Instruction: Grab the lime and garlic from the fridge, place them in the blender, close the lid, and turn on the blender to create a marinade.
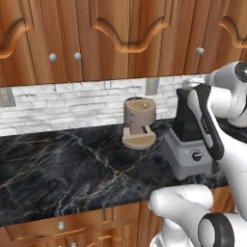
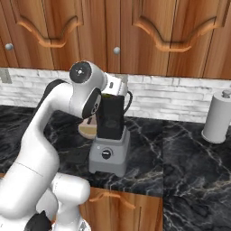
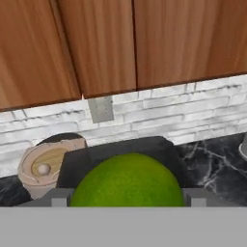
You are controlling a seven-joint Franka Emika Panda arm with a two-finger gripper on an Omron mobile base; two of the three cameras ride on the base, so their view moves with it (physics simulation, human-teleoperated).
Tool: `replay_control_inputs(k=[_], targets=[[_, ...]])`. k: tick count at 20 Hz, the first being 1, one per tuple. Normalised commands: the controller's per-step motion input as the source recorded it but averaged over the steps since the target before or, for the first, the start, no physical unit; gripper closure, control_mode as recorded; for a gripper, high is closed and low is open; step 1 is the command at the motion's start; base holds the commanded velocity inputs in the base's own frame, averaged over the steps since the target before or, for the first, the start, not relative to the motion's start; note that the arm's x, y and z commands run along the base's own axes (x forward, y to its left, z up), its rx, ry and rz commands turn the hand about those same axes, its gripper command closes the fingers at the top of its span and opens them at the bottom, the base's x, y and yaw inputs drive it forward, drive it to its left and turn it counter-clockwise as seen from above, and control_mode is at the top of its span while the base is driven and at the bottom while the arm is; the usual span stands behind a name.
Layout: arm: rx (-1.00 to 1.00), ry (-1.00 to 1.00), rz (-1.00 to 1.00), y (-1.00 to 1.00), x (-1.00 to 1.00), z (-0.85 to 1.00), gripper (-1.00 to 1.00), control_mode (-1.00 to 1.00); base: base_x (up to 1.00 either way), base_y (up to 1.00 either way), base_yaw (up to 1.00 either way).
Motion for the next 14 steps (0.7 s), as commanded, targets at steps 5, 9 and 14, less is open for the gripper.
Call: replay_control_inputs(k=[5,9,14], targets=[[-0.04,0.07,0.06,-0.01,0.78,-0.33,1.00,-1.00,0.00,0.00,0.00],[-0.02,0.09,0.08,-0.01,0.71,-0.37,1.00,-1.00,0.00,0.00,0.00],[0.00,0.11,0.07,-0.18,0.57,-0.12,1.00,-1.00,0.00,0.00,0.00]])
